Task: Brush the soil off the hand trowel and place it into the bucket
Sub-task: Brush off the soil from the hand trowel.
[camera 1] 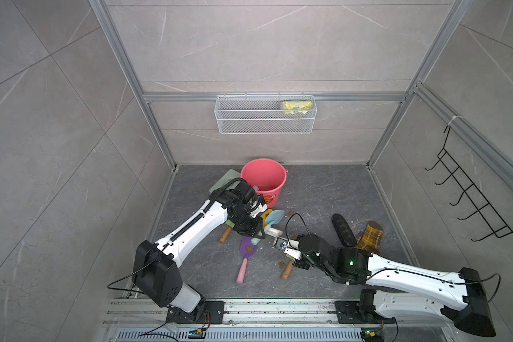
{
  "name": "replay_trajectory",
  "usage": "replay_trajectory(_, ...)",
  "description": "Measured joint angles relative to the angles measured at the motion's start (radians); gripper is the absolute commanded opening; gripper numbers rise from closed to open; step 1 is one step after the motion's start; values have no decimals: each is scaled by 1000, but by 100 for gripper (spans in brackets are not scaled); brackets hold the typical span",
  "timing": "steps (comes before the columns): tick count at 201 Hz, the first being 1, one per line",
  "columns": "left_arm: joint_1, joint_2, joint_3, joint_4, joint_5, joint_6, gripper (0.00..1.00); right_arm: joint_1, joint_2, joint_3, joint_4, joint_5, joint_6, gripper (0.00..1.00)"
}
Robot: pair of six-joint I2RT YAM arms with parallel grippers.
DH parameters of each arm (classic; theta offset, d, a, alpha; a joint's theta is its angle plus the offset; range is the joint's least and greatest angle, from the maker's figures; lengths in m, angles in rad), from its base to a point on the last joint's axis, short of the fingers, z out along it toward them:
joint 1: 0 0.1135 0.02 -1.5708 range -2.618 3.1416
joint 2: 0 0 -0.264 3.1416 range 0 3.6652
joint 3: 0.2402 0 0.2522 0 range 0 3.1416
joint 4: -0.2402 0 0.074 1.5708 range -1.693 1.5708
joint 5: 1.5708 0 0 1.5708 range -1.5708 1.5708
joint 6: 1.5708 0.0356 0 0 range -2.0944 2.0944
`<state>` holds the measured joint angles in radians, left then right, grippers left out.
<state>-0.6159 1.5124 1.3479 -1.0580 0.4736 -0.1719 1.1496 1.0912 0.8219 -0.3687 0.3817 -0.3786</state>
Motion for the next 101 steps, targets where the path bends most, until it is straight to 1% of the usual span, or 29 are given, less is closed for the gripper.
replay_trajectory(68, -2, 0, 3, 18, -9, 0, 0, -52, 0, 0, -8, -3, 2, 0)
replay_trajectory(101, -2, 0, 3, -1, -27, 0, 0, -69, 0, -18, -26, 15, 29, 0)
